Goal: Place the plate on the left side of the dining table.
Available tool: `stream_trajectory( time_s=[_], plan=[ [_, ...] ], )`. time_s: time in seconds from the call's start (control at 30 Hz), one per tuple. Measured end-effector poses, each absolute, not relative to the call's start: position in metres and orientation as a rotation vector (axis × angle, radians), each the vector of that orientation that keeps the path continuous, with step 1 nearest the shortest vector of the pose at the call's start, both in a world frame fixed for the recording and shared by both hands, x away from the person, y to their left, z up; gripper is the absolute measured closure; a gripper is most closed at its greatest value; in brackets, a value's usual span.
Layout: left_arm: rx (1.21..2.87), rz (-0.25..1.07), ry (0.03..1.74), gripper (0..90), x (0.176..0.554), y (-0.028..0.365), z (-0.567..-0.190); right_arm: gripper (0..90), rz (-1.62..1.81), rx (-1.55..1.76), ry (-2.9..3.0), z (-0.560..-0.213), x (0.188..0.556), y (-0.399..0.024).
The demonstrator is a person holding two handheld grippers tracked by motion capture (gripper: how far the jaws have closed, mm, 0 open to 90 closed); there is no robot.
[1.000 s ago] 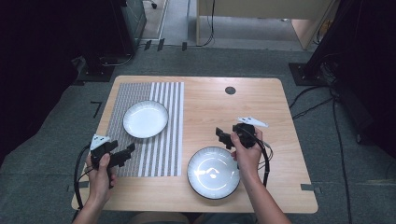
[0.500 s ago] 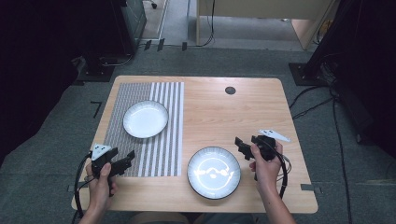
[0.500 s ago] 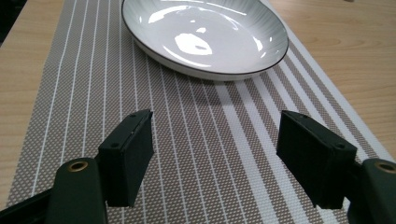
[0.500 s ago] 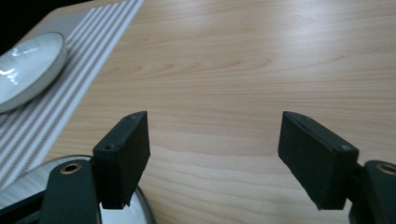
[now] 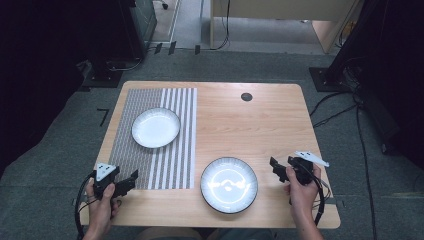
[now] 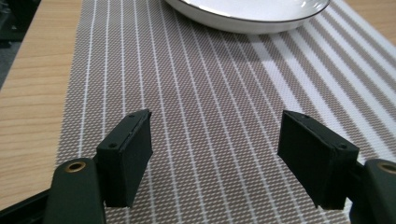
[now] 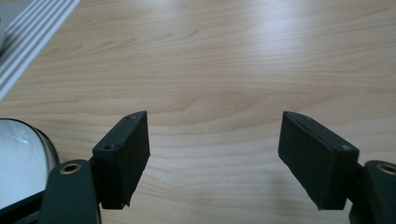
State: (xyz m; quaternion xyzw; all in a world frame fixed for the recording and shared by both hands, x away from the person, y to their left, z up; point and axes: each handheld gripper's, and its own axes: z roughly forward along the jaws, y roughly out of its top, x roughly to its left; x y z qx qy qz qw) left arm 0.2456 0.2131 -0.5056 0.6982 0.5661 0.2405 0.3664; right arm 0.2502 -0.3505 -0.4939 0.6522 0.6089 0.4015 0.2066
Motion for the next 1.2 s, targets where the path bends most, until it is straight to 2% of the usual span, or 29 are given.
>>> stream_trajectory(
  time_s=[0.77,1.1,1.2],
  plan=[
    [1.768,0.681,1.530,24.4,0.242,0.250,-0.504,23.7,0.988,1.892,1.618,-0.515,0.211,-0.431],
    [1.850,0.643,1.539,22.6,0.246,0.249,-0.513,23.1,0.856,1.843,1.627,-0.523,0.205,-0.430],
    [1.879,0.654,1.519,18.1,0.246,0.246,-0.516,22.6,0.793,1.793,1.661,-0.524,0.205,-0.425]
  ],
)
